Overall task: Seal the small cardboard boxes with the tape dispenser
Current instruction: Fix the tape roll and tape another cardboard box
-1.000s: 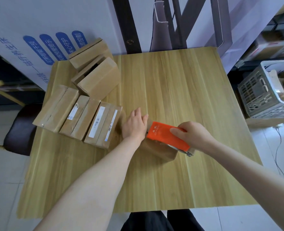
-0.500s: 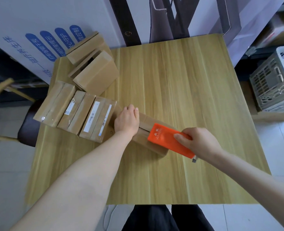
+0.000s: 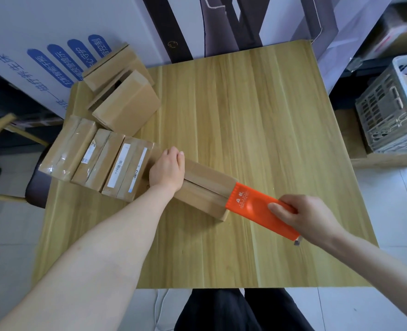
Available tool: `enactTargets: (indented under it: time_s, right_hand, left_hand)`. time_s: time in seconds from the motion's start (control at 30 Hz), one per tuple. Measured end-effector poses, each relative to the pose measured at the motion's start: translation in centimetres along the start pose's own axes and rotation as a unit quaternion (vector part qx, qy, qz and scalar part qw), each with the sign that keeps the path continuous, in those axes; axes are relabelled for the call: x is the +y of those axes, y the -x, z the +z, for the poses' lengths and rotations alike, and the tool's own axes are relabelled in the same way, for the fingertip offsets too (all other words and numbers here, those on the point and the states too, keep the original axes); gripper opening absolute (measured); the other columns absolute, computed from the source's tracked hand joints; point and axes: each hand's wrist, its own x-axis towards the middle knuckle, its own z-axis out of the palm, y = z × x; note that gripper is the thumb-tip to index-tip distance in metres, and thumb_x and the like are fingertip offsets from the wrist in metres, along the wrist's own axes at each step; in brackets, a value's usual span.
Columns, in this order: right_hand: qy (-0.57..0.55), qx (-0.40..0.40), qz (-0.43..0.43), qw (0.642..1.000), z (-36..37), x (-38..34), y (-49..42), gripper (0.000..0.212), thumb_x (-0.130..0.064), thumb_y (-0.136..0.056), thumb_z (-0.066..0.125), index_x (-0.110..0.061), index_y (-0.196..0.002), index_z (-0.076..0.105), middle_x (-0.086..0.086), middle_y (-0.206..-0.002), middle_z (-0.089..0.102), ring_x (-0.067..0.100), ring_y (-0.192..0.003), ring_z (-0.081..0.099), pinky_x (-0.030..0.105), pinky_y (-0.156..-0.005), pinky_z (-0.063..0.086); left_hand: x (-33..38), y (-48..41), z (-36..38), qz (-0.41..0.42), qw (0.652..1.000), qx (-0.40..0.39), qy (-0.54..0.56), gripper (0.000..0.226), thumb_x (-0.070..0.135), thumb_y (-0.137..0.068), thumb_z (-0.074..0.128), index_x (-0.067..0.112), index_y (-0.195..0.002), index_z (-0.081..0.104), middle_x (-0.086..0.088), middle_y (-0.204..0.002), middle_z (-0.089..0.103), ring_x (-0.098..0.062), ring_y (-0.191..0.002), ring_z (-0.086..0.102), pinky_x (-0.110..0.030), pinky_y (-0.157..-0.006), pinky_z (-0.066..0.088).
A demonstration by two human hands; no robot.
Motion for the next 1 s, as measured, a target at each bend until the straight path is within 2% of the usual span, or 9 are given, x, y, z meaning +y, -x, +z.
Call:
enactTargets:
  time_s: [0.17, 0.27, 0.37, 0.47, 0.57, 0.7, 0.83, 1.0]
  right_hand:
    - [-0.004, -0.008, 0.0, 1.0, -1.0, 0.6, 0.4, 0.036, -0.04, -0.091, 0.059, -0.014, -0.067, 0.063, 0.009, -0.054, 0.063, 0.019, -0.037, 0.061, 0.044, -0.048, 0.054]
    - [0.0, -0.006, 0.011, 1.0, -1.8, 1.8, 1.3, 0.036, -0.04, -0.091, 0.06, -0.018, -0.062, 0.06, 0.006, -0.051, 0.062, 0.016, -0.034, 0.06, 0.043, -0.048, 0.054]
    - [0.039, -0.006, 0.0, 0.999, -1.8, 2.2, 1.7, 0.034, -0.046, -0.088, 0.061, -0.025, -0.062, 0.057, -0.003, -0.049, 0.062, 0.01, -0.033, 0.058, 0.035, -0.047, 0.052]
    - [0.06, -0.019, 0.007, 0.998, -1.6, 2.0, 1.6, 0.032, -0.063, -0.073, 0.069, -0.034, -0.07, 0.056, -0.011, -0.052, 0.061, 0.004, -0.035, 0.058, 0.022, -0.04, 0.044]
    - [0.079, -0.051, 0.028, 0.995, -1.3, 2.0, 1.4, 0.044, -0.073, -0.057, 0.071, -0.039, -0.076, 0.051, -0.013, -0.061, 0.062, 0.002, -0.035, 0.058, 0.019, -0.04, 0.04]
    - [0.134, -0.077, 0.026, 0.988, -0.2, 1.9, 0.6, 0.038, -0.073, -0.068, 0.061, -0.038, -0.074, 0.047, -0.012, -0.063, 0.062, 0.0, -0.036, 0.058, 0.018, -0.041, 0.037]
    - [0.187, -0.061, 0.028, 0.98, 0.2, 1.0, -0.8, 0.046, -0.074, -0.081, 0.045, -0.03, -0.078, 0.056, -0.008, -0.06, 0.064, 0.001, -0.037, 0.058, 0.02, -0.043, 0.036]
    - [0.214, -0.057, 0.036, 0.975, 0.7, -1.3, -2.5, 0.051, -0.072, -0.082, 0.047, -0.024, -0.076, 0.062, -0.007, -0.056, 0.061, 0.005, -0.042, 0.058, 0.021, -0.045, 0.038]
  left_hand:
    - [0.0, -0.1, 0.1, -0.001, 1.0, 0.001, 0.002, 0.04, 0.04, -0.1, 0.016, 0.017, -0.089, 0.047, 0.001, -0.086, 0.052, -0.02, -0.065, 0.05, -0.029, -0.048, 0.032]
    - [-0.1, -0.1, 0.1, 0.0, 1.0, 0.002, -0.001, 0.041, 0.04, -0.1, 0.016, 0.016, -0.089, 0.048, 0.001, -0.086, 0.051, -0.021, -0.065, 0.05, -0.029, -0.048, 0.032]
    - [0.0, -0.1, 0.1, 0.003, 1.0, 0.004, -0.007, 0.043, 0.039, -0.101, 0.016, 0.015, -0.093, 0.051, 0.001, -0.087, 0.052, -0.021, -0.066, 0.051, -0.03, -0.049, 0.036]
    - [0.1, -0.1, 0.1, -0.003, 1.0, 0.003, -0.007, 0.044, 0.039, -0.1, 0.016, 0.014, -0.094, 0.051, 0.001, -0.088, 0.052, -0.023, -0.067, 0.052, -0.031, -0.051, 0.04]
    - [0.1, 0.0, 0.1, -0.005, 1.0, 0.005, -0.008, 0.044, 0.04, -0.1, 0.016, 0.014, -0.094, 0.051, 0.0, -0.088, 0.052, -0.024, -0.067, 0.052, -0.031, -0.05, 0.037]
    - [0.1, 0.0, 0.2, -0.006, 1.0, 0.007, -0.01, 0.043, 0.039, -0.1, 0.016, 0.014, -0.093, 0.05, -0.001, -0.087, 0.053, -0.024, -0.068, 0.051, -0.031, -0.051, 0.035]
    - [0.1, 0.1, 0.2, -0.01, 1.0, 0.007, -0.009, 0.044, 0.039, -0.101, 0.016, 0.013, -0.093, 0.05, -0.002, -0.088, 0.053, -0.024, -0.068, 0.052, -0.032, -0.052, 0.037]
    - [0.2, 0.0, 0.2, -0.01, 1.0, 0.009, -0.009, 0.044, 0.039, -0.101, 0.016, 0.012, -0.096, 0.051, -0.003, -0.09, 0.053, -0.025, -0.069, 0.052, -0.032, -0.052, 0.038]
